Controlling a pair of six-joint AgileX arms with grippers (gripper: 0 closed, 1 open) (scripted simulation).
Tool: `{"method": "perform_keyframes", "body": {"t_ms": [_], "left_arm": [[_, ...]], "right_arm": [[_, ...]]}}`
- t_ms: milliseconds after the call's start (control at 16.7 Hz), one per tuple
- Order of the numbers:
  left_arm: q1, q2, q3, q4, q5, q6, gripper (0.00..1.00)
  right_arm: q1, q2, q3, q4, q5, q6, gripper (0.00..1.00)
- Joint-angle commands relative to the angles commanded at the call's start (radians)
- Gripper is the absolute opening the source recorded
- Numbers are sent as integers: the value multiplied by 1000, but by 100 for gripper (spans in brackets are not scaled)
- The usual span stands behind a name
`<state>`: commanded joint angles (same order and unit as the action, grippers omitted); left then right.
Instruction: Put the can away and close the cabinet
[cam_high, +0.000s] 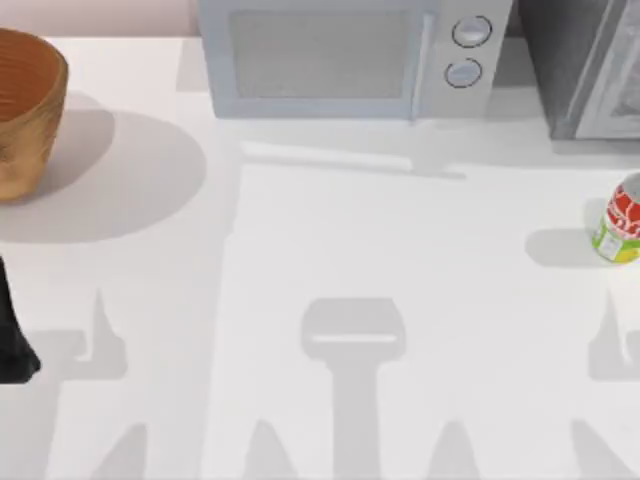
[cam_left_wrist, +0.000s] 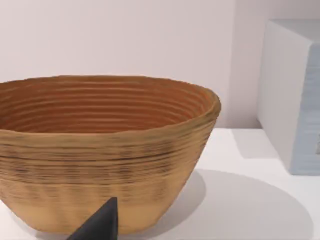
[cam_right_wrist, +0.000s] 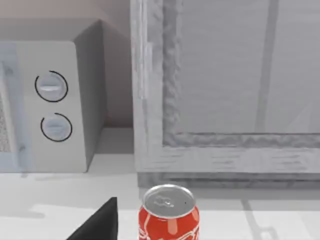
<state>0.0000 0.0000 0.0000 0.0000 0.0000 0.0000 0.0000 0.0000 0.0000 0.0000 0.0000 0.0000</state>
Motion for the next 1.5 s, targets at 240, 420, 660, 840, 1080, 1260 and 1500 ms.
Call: {"method": "perform_keyframes", "body": {"t_ms": [240,420,660,840,1080,1260,1500], "left_arm": [[0,0,0,0,0,0,100],[0,0,0,0,0,0,100],[0,0,0,0,0,0,100],[0,0,0,0,0,0,100],[0,0,0,0,0,0,100],[0,0,0,0,0,0,100],[0,0,0,0,0,0,100]], "right_arm": [[2,29,11,30,2,3,100],[8,147,37,146,12,5,100],[22,440,69,384,34,8,100],[37,721,94,598,53,13,100],[59,1121,129,901,79,20,100],[75,1411,155,1122,98,25,100],[94,1751,191,1391,121,31,100]]}}
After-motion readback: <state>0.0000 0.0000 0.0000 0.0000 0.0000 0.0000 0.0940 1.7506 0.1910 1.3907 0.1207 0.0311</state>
